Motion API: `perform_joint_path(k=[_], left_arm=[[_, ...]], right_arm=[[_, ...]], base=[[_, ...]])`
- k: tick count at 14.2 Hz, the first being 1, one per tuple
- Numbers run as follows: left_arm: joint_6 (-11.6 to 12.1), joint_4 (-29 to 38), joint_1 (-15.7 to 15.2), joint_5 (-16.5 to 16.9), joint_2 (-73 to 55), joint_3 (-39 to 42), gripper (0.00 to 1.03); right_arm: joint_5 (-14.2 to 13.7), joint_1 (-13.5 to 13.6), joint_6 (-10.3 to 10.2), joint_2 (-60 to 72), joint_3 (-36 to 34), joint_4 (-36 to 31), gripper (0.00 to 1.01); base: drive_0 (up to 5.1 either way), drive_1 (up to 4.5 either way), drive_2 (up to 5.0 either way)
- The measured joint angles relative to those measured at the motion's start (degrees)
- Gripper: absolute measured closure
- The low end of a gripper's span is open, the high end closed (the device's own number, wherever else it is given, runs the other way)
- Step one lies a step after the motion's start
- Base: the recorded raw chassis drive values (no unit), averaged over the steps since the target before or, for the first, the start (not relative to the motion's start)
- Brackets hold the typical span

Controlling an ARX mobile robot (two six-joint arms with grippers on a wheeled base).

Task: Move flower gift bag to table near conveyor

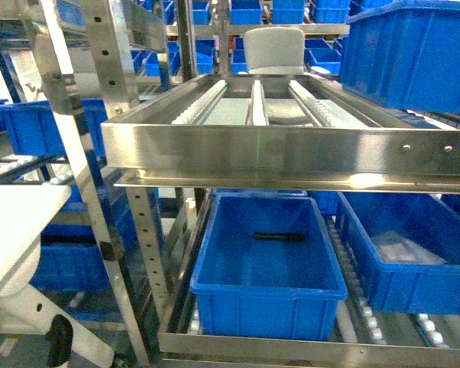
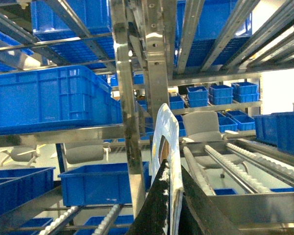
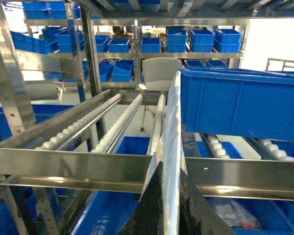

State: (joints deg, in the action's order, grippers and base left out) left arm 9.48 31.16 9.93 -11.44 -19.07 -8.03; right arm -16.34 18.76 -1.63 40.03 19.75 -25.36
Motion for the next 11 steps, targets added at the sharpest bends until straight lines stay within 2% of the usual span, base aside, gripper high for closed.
perform_joint_path(k=[11], left_arm=[[0.0, 0.1, 0.0, 0.1, 0.0, 0.0, 1.01]], right_arm=[[0.0, 0.0, 0.0, 0.1, 0.0, -0.2, 0.98]], base=[[-5.0, 2.39, 2.4]])
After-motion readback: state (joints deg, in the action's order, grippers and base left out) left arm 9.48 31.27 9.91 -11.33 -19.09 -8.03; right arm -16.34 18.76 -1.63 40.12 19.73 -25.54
